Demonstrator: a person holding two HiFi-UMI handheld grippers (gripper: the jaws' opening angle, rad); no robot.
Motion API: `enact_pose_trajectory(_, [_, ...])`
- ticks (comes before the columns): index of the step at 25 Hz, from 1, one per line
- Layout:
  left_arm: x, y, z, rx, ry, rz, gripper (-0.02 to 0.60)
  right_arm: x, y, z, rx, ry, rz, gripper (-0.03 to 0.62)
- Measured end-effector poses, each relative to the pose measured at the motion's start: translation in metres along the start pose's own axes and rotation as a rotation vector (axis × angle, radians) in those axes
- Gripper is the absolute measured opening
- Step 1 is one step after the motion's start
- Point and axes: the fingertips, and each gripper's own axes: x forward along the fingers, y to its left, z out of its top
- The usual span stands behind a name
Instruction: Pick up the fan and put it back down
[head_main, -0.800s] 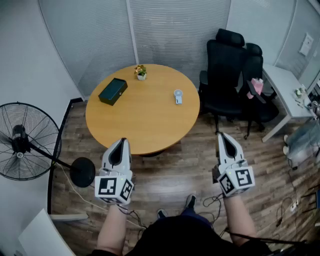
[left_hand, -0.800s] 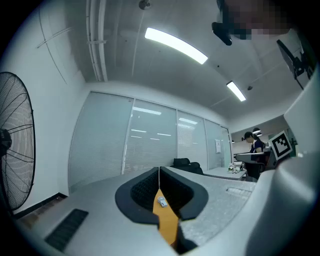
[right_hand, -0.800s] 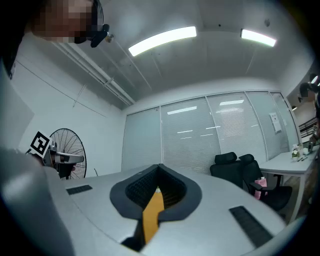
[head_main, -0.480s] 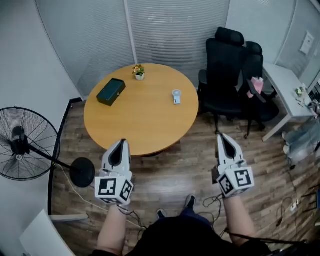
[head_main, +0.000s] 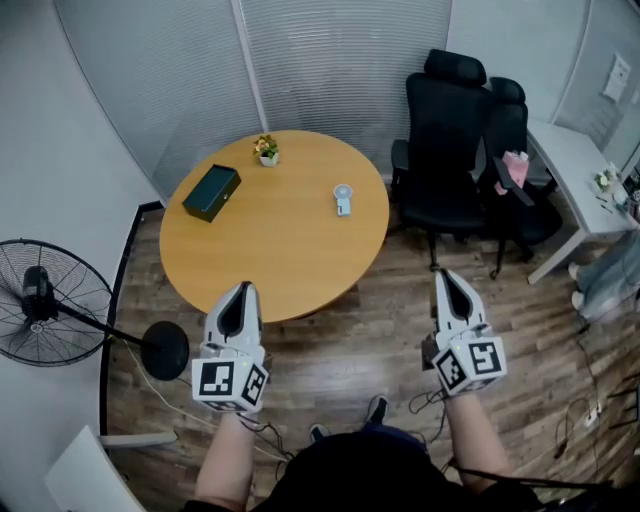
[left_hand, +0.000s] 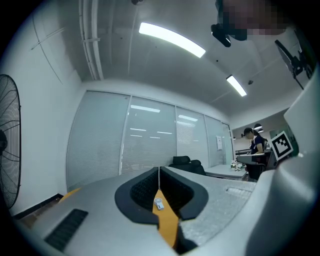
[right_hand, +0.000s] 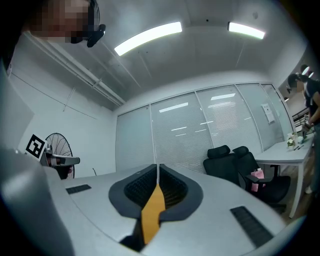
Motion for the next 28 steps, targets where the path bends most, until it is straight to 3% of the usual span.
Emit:
enact_pose_trajectory(6, [0.041,-0.042,0.001,0.029,0.027,0.033,0.014,0.021,-0.057,0.008,0.037,-0.019,0.026,0.045])
enact_pose_trajectory(9, [0.054,-0.057,-0.003,0.040,0.042,0.058,0.089,0.033,-0.076,0.002,0.053,-0.005,0.054,0.068])
enact_pose_trajectory(14, [0.068,-0.063,-0.021,0.038,0.090,0.071,0.106,0.060,-0.091,-0.007,0.074,0.017,0.081,0.078])
enact_pose_trajectory(20, [0.103,-0.045,-0.045,0.018,0.120,0.043,0.106,0.097,-0.093,-0.020,0.075,0.029,0.070,0.074])
enact_pose_trajectory(28, [0.175,0.028,-0.070,-0.043,0.133,-0.081,0.106,0.173,-0.076,-0.036,0.041,0.057,-0.048,0.066])
